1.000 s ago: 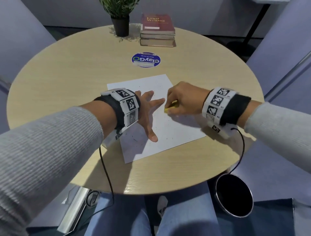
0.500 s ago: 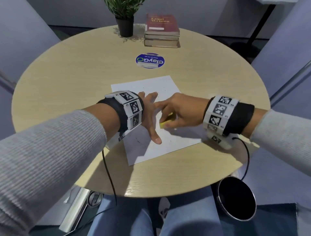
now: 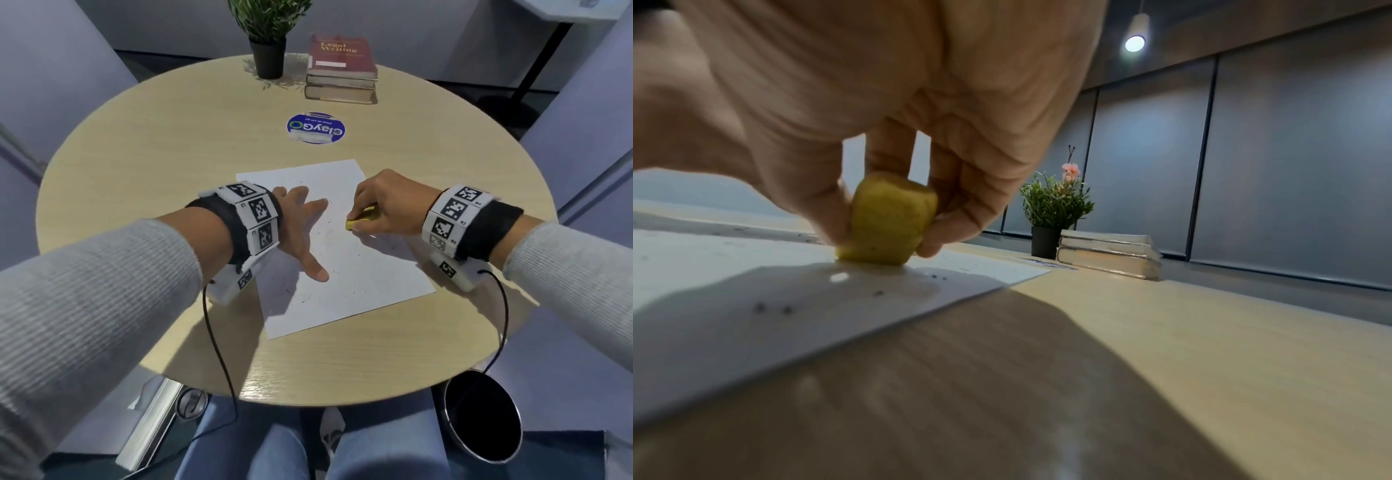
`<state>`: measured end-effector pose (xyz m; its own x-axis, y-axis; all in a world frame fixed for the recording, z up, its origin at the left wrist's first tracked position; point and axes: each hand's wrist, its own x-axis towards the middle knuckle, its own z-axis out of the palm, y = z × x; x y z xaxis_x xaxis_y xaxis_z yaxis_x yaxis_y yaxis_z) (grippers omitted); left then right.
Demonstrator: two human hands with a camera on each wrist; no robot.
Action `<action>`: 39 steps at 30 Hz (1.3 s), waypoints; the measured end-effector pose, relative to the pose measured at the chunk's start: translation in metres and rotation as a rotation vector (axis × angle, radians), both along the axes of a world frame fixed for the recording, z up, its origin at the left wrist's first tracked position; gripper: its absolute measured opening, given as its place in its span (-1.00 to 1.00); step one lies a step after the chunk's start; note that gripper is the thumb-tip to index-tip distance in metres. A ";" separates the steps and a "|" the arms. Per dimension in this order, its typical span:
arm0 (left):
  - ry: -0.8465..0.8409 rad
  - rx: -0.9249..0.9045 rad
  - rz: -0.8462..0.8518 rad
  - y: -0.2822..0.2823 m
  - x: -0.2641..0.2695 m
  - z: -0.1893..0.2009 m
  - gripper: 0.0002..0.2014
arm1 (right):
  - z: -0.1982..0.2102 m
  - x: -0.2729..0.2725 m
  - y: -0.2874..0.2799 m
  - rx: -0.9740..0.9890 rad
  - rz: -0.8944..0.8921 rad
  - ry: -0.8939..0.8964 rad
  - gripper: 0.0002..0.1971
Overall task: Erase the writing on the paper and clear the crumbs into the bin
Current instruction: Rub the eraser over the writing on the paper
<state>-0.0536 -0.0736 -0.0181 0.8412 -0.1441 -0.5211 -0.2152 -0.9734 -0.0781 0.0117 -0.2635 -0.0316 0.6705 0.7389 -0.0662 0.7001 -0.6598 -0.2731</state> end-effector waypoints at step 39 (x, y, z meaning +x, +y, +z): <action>0.014 0.004 -0.003 0.001 0.001 -0.003 0.33 | 0.003 -0.034 0.030 -0.007 0.156 0.030 -0.84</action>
<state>-0.0521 -0.0722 -0.0209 0.8334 -0.1449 -0.5334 -0.2195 -0.9724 -0.0789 -0.0218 -0.2332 -0.0289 0.5456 0.8332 -0.0897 0.7856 -0.5458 -0.2913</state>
